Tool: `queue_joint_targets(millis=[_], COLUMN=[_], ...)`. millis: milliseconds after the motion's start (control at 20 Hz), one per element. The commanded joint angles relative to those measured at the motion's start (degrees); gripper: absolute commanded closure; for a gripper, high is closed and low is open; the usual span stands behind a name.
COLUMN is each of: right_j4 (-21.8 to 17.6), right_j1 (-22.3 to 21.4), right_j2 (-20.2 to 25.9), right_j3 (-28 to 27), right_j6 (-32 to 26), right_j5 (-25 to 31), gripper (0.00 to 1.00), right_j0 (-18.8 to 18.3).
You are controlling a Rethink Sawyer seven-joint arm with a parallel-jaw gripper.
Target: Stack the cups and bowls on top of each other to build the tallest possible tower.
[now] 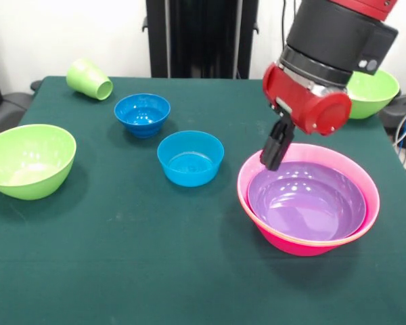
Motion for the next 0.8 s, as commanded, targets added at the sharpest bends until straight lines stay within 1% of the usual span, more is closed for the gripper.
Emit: queue_joint_targets(millis=[50, 350, 600, 800], right_j4=[4.4, 9.4, 12.1, 14.8], right_j1=[5.0, 6.3, 6.5, 8.0], right_j2=[4.5, 5.7, 6.8, 6.5], right_j3=[-2.0, -1.1, 0.7, 0.5], right_j6=[14.1, 15.7, 14.0, 14.6], right_j5=[-1.1, -4.9, -8.2, -10.9], gripper=[1.0, 1.0, 1.0, 1.0], right_j0=[0.7, 1.3, 1.6, 2.2])
